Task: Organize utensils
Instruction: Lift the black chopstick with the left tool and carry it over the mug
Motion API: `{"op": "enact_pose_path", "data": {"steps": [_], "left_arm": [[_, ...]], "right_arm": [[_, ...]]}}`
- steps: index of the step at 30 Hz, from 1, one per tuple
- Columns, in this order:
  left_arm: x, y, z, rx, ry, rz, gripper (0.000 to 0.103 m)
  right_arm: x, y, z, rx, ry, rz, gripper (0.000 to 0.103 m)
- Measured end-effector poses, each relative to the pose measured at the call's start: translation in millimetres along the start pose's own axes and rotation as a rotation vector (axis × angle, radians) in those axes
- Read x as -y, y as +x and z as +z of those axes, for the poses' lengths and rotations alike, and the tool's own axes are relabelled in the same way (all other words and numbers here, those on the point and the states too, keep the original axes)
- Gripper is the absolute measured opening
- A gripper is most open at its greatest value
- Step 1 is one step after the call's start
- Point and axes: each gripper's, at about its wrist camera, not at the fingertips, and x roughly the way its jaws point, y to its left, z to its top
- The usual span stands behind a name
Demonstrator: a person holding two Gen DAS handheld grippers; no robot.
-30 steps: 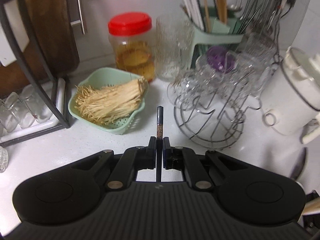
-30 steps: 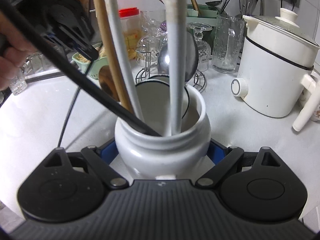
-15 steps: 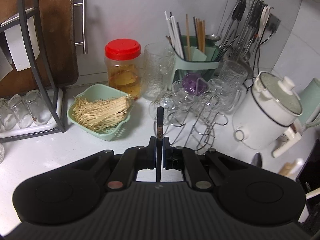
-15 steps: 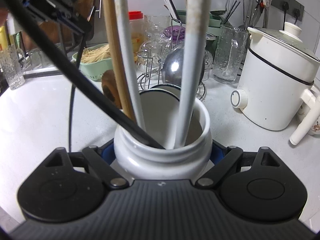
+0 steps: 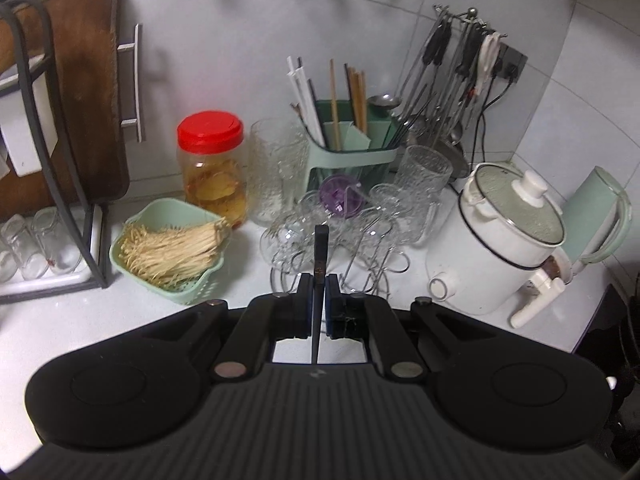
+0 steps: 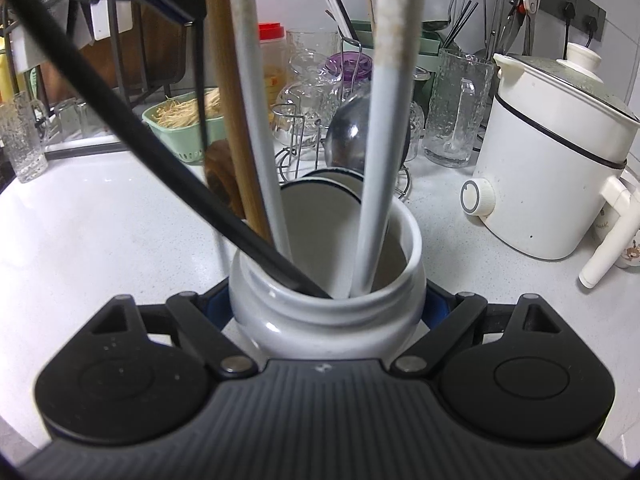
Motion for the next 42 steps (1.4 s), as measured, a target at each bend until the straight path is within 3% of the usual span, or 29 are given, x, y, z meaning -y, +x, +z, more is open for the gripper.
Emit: {"op": "enact_pose_path", "data": {"steps": [26, 32, 42], "left_arm": [[65, -112, 48, 0.204, 0.115, -0.204, 0.006], [70, -117, 50, 0.163, 0.1, -0.307, 0.006], [77, -95, 30, 0.081, 0.089, -0.323, 0.006]], "right_arm": [[-2, 1, 1, 0.003, 0.01, -0.013, 0.092], [-2, 2, 0, 0.009, 0.009, -0.011, 0.092], [0, 3, -2, 0.018, 0.007, -0.003, 0.092]]}}
